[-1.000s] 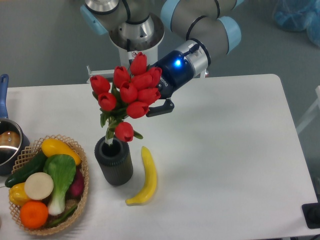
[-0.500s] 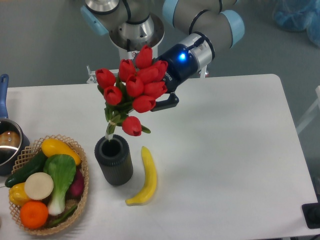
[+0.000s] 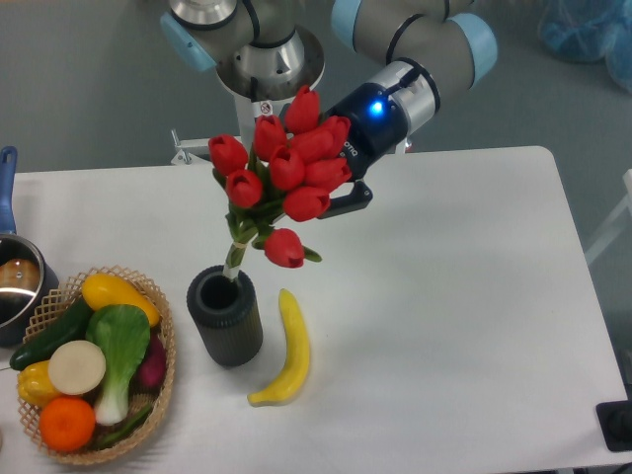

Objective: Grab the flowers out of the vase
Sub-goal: 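Lift the tulip bunch up out of the vase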

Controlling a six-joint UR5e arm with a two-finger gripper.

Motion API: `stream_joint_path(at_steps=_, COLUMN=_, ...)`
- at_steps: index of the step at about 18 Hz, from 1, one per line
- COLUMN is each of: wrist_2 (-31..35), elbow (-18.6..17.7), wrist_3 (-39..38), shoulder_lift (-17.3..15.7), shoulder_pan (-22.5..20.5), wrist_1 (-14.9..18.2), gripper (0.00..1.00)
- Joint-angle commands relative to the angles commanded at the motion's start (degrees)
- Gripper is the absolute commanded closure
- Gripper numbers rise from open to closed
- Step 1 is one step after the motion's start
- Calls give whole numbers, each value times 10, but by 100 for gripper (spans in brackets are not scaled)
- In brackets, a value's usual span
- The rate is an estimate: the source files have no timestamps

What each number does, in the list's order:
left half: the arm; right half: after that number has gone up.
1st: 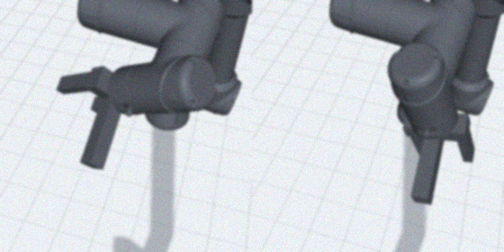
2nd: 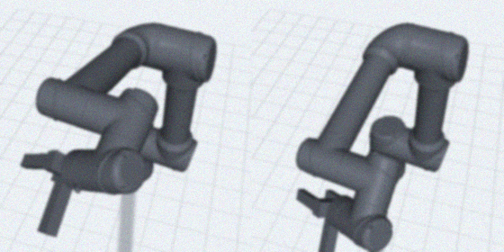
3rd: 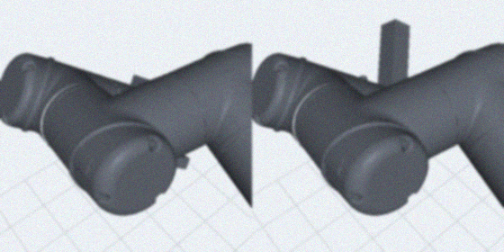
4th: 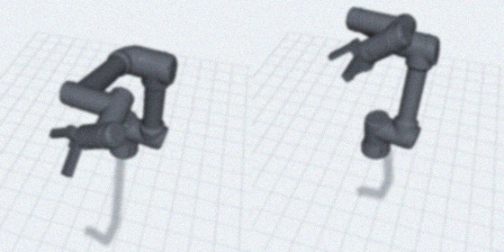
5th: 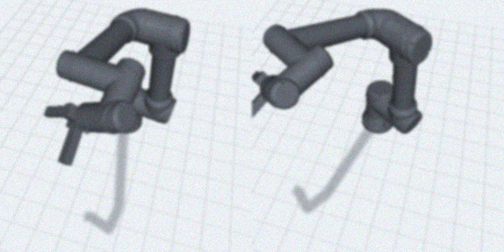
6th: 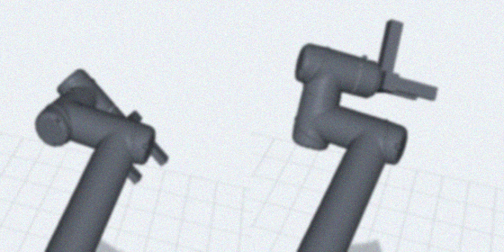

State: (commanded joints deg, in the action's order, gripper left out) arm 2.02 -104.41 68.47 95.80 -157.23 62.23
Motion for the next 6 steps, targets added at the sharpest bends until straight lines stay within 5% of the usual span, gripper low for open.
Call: stream_joint_path(at_steps=6, wrist_2=4, elbow=-6, wrist_3=1, shoulder_lift=-2, shoulder_pan=-13, wrist_1=-3, gripper=61)
